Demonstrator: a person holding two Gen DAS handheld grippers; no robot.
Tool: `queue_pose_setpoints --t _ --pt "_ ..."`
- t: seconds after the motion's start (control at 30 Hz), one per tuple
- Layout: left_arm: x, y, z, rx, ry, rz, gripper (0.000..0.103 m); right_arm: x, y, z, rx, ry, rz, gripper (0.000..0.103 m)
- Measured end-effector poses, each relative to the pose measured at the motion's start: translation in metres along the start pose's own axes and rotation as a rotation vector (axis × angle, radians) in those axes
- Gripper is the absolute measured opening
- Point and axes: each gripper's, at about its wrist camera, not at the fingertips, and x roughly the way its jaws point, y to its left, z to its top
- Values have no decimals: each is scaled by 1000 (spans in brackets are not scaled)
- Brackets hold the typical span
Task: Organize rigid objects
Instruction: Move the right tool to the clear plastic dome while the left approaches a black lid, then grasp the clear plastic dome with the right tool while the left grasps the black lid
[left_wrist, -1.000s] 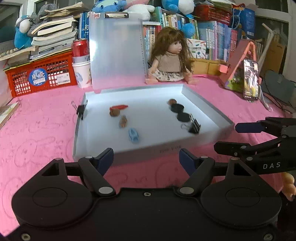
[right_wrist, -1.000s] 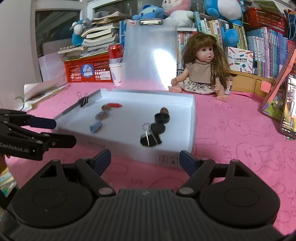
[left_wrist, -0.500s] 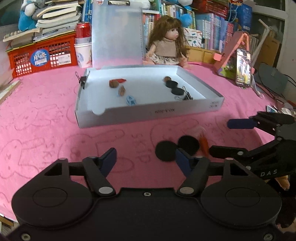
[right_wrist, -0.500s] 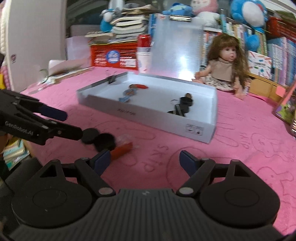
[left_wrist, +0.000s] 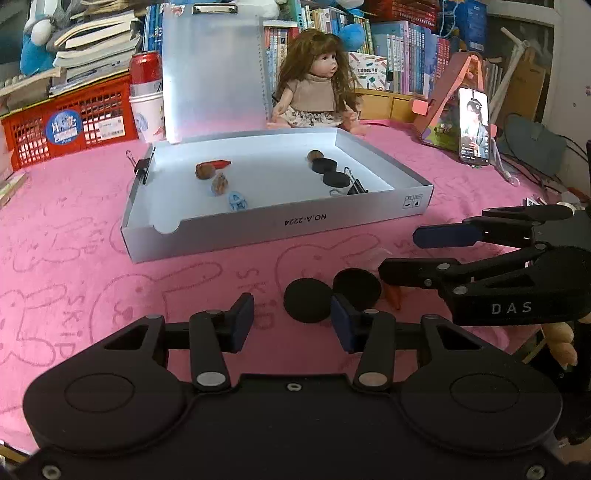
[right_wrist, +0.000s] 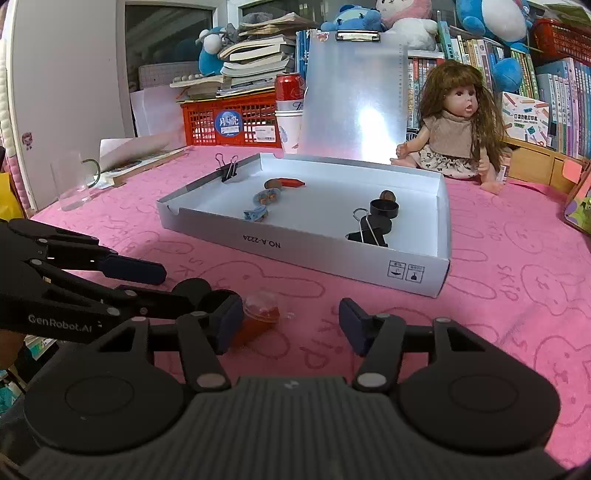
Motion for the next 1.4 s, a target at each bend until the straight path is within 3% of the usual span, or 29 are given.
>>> queue_pose_setpoints --t 0.47,0.63,0.87,1.23,1.4 --pt "10 17 7 -72 -6 121 42 11 10 6 -20 -3 -7 48" --pt "9 28 7 -89 -8 155 42 12 8 7 -9 -8 -75 36" --pt "9 26 8 -97 -18 125 42 14 2 7 15 3 -82 38" --pt "16 15 12 -87 -31 109 42 11 -8 2 73 -44 -239 39" --pt "19 14 12 -96 -39 113 42 0 -11 -5 112 -103 -266 55"
